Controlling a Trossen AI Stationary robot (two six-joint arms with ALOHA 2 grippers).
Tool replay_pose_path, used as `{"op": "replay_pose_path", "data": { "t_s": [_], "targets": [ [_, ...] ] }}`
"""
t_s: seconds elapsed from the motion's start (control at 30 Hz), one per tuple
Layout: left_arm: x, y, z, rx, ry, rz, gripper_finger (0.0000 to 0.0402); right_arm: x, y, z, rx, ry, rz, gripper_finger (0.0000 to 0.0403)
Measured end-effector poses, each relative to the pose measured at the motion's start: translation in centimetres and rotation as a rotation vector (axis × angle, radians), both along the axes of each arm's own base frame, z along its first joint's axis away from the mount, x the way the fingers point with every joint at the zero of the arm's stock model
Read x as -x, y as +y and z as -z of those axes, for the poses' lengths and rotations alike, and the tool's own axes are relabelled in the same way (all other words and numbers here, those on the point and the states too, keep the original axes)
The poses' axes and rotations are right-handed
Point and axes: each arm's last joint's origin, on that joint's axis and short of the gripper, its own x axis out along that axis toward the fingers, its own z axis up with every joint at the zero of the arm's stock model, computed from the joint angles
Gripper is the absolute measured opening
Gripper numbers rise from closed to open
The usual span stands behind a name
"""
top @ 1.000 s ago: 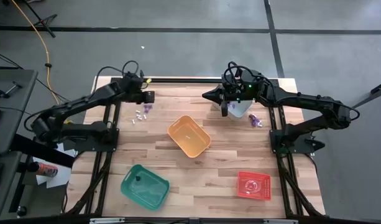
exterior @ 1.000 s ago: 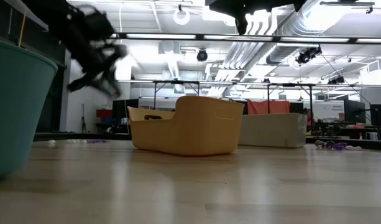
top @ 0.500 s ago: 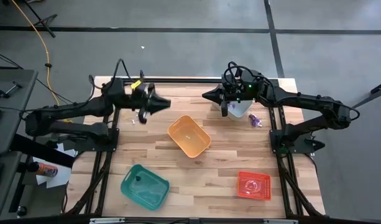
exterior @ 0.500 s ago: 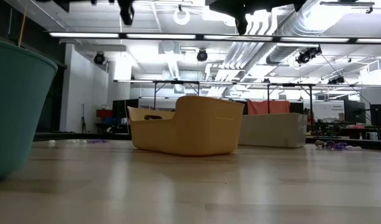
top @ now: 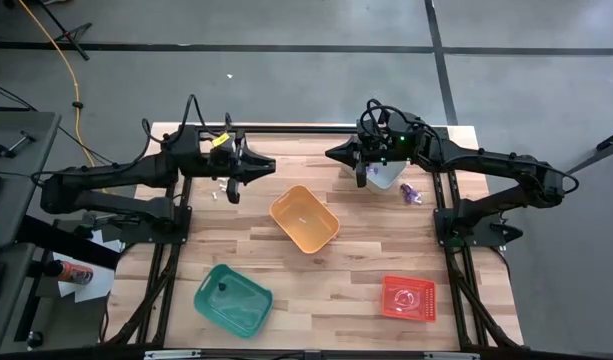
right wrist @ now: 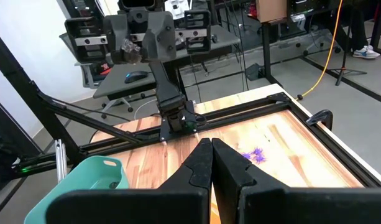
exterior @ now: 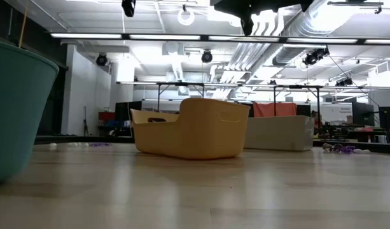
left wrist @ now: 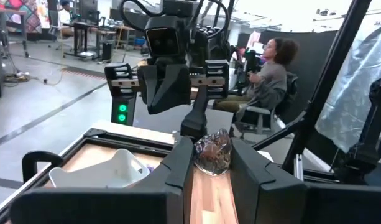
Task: Sort Halloween decoration
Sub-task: Put the black skull toy into the green bin
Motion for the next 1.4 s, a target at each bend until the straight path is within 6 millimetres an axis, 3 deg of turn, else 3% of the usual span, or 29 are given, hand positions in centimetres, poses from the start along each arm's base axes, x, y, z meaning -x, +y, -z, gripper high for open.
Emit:
{"op": "replay_pose_path", "data": {
  "t_s": [0.27,0.4,0.53,0.67,0.97,1.13,1.4],
  "targets": [
    [0.0,-0.8,-0.2,0.024,0.074,0.0,0.0056,0.0,0.0,0.0,0.0,0.0,0.0,0.0],
    [0.6,-3.4,-0.5,0.059,0.41,0.114,0.0056,0.0,0.0,0.0,0.003,0.0,-0.001,0.0],
    [1.7,-7.1,0.6,0.124,0.785,0.226,0.0056,0.0,-0.1,0.0,0.008,0.001,0.002,0.0],
    [2.2,-11.7,2.9,0.107,1.016,0.362,0.0056,0.2,-0.4,0.1,0.008,0.009,0.014,0.0],
    [1.7,-20.6,9.2,-0.092,1.236,0.49,0.0056,0.6,-1.6,0.2,0.026,0.026,0.054,0.0],
    [1.1,-22.8,12.7,-0.22,1.302,0.474,0.0056,0.8,-2.2,0.2,0.026,0.026,0.077,0.0],
    [0.1,-23.7,16.0,-0.293,1.411,0.438,0.0056,1.0,-2.6,0.4,0.018,0.044,0.093,0.0]
  ]
}}
